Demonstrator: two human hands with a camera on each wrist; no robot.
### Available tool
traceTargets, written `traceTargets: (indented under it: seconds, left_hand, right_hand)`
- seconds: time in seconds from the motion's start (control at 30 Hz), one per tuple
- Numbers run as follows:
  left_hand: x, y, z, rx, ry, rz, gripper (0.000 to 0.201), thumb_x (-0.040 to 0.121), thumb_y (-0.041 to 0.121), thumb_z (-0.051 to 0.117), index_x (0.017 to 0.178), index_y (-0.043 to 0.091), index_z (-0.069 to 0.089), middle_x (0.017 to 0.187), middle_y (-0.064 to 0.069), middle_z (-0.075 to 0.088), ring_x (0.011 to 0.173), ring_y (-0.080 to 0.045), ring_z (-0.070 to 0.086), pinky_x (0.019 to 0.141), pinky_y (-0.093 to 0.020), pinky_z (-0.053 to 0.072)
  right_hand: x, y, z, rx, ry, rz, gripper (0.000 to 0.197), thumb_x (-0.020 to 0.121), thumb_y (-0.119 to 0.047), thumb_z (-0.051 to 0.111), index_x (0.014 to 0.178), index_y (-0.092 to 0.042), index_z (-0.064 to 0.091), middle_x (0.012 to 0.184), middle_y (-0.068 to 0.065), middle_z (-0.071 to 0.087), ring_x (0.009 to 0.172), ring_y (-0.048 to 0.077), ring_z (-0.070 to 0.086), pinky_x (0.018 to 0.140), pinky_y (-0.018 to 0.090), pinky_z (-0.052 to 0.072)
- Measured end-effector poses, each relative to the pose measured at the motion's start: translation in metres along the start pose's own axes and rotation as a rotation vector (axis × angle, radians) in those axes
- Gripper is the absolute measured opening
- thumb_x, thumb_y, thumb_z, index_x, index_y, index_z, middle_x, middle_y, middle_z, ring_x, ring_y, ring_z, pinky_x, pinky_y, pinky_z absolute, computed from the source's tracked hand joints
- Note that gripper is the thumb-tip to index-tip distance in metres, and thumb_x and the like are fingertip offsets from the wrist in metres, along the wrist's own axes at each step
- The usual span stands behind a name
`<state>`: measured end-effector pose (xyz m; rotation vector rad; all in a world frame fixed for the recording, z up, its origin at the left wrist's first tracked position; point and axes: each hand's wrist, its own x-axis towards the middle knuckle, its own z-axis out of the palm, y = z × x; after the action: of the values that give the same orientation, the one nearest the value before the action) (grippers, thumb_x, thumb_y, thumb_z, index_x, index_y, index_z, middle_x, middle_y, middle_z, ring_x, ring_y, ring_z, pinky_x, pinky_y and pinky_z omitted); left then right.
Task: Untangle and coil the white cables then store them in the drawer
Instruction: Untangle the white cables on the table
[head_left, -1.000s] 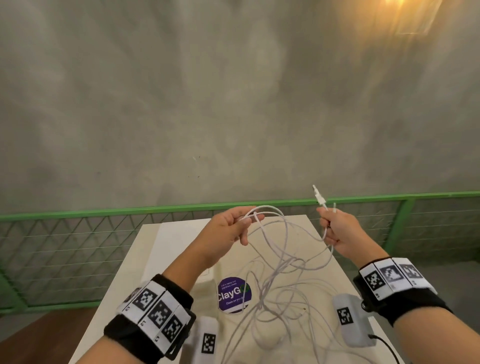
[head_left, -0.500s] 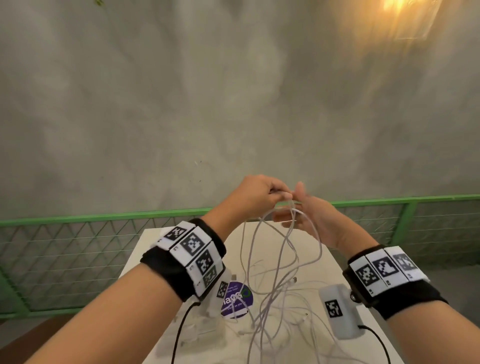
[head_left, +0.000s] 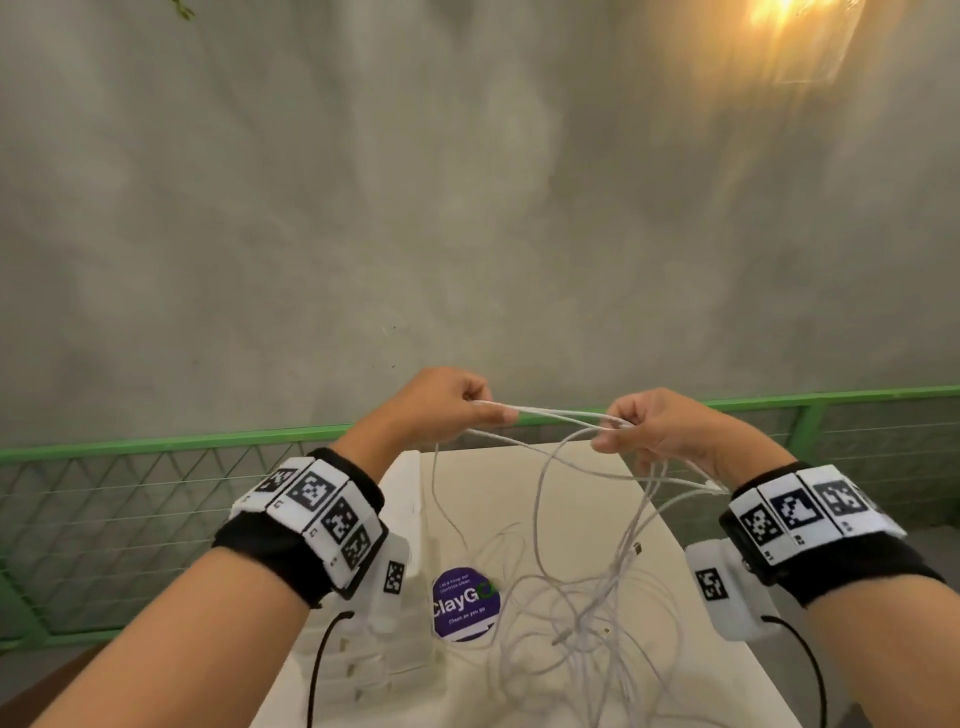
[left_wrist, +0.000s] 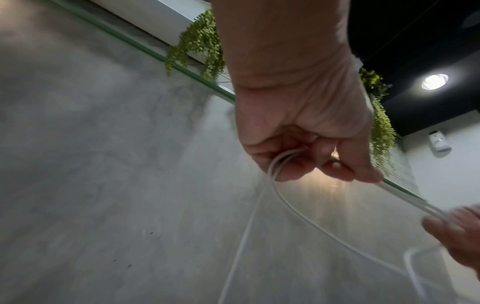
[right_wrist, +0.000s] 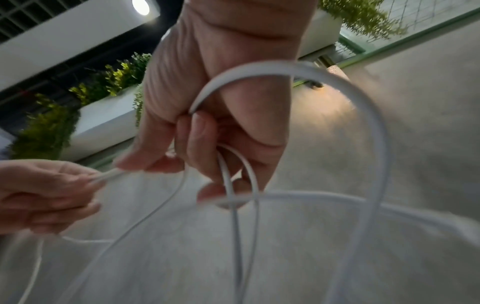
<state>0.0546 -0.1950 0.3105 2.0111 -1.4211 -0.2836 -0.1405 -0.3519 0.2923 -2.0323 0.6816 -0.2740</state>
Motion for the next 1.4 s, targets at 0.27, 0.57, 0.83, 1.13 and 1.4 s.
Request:
traceTargets:
  seconds: [0.27,0.57,0.83,1.13,1.4]
  left_hand:
    - [-0.002,-0.005,-0.020,-0.647,0.120,0.014,0.028,0.086,0.015,0.059,0.058,0.013,0.052,0.044,0.007,0.044,0.033,-0.002,0.029,0.037,-0.014,0.034]
    - [0.002,0.022,-0.037,-0.086,0.206,0.038,0.024,0.078,0.034,0.070,0.068,0.014,0.064,0.047,0.008,0.040,0.034,-0.003,0.034,0.037,-0.011,0.024]
    - [-0.002,0.022,-0.037,-0.196,0.156,-0.021,0.026,0.076,0.033,0.073,0.062,0.017,0.059,0.039,0.013,0.038,0.031,-0.002,0.029,0.034,-0.012,0.024]
    - [-0.016,0.024,-0.011,-0.318,-0.087,-0.067,0.021,0.085,0.031,0.063,0.076,0.012,0.066,0.036,0.014,0.034,0.033,-0.003,0.022,0.035,-0.015,0.020]
    - [-0.019,0.050,0.003,-0.150,-0.088,-0.047,0.024,0.083,0.018,0.067,0.105,0.018,0.059,0.076,0.002,0.053,0.067,-0.015,0.049,0.060,-0.027,0.041]
  right_hand:
    - [-0.005,0.058,-0.004,0.057,0.103,0.062,0.015,0.085,-0.019,0.064,0.070,-0.018,0.063,0.060,-0.003,0.059,0.055,0.007,0.050,0.059,0.020,0.039]
    - [0.007,0.104,0.010,-0.062,0.123,0.235,0.011,0.088,-0.017,0.060,0.077,-0.013,0.060,0.073,0.003,0.061,0.063,0.013,0.054,0.065,0.025,0.049]
    - [0.008,0.118,0.020,-0.110,0.167,0.289,0.011,0.089,-0.019,0.056,0.091,-0.012,0.064,0.072,0.003,0.067,0.063,0.015,0.056,0.061,0.025,0.046]
    - [-0.009,0.078,0.016,0.412,0.111,0.013,0.033,0.084,0.010,0.052,0.110,-0.007,0.062,0.106,0.005,0.066,0.083,0.015,0.061,0.080,0.026,0.047]
    - [-0.013,0.014,-0.008,0.621,0.033,-0.249,0.056,0.076,0.028,0.028,0.082,-0.012,0.069,0.078,0.000,0.076,0.050,0.010,0.061,0.055,0.019,0.055]
